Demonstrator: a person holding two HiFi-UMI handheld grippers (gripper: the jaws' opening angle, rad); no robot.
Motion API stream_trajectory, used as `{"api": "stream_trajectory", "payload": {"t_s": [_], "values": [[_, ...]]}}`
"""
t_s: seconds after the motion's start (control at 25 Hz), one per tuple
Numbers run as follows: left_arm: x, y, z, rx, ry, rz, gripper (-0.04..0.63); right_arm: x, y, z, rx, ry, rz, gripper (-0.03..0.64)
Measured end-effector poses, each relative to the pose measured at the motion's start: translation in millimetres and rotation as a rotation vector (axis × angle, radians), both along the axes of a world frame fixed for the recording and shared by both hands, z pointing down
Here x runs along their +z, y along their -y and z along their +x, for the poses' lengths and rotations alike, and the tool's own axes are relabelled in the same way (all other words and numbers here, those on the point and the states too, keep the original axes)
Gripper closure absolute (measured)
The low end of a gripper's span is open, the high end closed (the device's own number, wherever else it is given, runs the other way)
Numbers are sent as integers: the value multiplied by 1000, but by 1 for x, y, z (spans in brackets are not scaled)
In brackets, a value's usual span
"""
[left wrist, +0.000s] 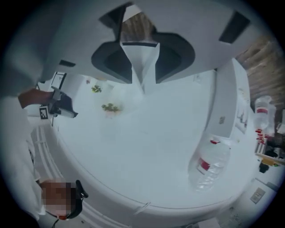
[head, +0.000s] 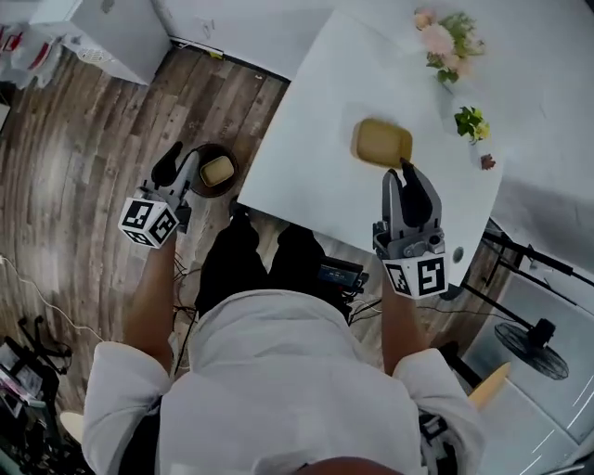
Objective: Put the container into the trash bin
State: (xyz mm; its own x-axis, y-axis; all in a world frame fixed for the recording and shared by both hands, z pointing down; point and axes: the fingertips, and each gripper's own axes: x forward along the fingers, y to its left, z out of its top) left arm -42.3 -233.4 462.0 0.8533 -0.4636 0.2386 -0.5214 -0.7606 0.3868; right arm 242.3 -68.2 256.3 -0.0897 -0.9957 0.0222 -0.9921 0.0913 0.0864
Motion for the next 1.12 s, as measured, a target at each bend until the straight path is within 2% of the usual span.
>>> {"api": "stream_trajectory", "payload": {"t_s": [0.12, 0.28, 0.48, 0.68, 0.84, 1.12], "values": [[-65, -17, 49, 72, -38, 79, 436, -39, -29, 34, 50, -7, 62, 500], [-146, -24, 113, 116, -82, 223, 436, -66, -62, 89, 131, -10, 114, 493], [-181, -70, 189, 225, -78, 273, 436, -83, -112, 149, 218, -21, 164, 493], [-189, -99, 246, 255, -78, 257, 436, -87, -146, 199, 267, -4, 202, 494], [-181, -113, 283, 285, -60, 197, 436, -81, -166, 225, 278, 6, 194, 495], [-144, -124, 321, 273, 31, 79, 428, -56, -186, 269, 278, 63, 168, 495]]}}
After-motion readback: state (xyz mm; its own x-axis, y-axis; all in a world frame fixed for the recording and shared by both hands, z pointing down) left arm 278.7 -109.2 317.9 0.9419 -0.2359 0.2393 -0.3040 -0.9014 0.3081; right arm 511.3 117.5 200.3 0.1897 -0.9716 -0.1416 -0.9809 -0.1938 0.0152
